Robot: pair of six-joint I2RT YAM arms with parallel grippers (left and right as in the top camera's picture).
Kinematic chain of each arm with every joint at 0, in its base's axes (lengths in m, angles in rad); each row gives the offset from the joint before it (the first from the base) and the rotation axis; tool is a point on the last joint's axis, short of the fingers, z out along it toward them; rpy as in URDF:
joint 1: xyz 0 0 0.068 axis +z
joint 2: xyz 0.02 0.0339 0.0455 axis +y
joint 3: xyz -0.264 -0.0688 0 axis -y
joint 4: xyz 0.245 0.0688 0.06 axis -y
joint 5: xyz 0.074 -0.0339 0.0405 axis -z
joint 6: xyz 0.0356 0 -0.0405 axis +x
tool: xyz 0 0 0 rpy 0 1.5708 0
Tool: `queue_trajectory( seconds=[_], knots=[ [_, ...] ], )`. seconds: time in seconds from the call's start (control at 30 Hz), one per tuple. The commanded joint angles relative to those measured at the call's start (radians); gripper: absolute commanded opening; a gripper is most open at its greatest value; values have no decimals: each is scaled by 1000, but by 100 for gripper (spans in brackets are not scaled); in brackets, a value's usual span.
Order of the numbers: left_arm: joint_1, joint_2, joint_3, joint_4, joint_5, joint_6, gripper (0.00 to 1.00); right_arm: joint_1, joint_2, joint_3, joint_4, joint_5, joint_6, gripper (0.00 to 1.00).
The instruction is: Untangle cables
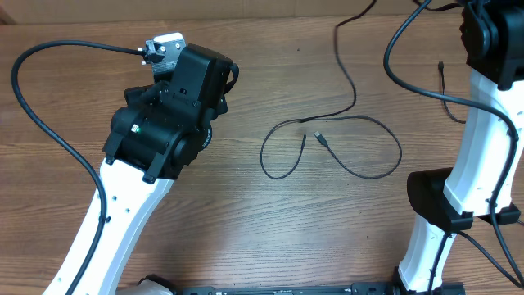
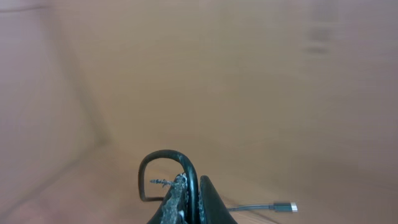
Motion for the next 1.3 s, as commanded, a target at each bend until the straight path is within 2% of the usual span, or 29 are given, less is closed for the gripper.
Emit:
queue_trajectory(
  seconds=[0.0, 0.2, 0.47, 0.7, 1.1, 1.27],
  knots=[
    [5, 6, 19, 0, -6, 12, 100, -3, -22, 20, -12, 401, 5, 4],
    [5, 6, 19, 0, -6, 12, 100, -19, -22, 20, -42, 773, -24, 4],
    [5, 6, 19, 0, -6, 12, 100, -163, -22, -26, -47, 804, -24, 4],
    [5, 6, 19, 0, -6, 12, 100, -359, -22, -146, -11, 768, -12, 4],
    [5, 6, 19, 0, -6, 12, 100, -752, -21, -373, 22, 443, 37, 4],
    [5, 6, 19, 0, -6, 12, 99, -843, -20, -507, 34, 391, 37, 4]
  ],
)
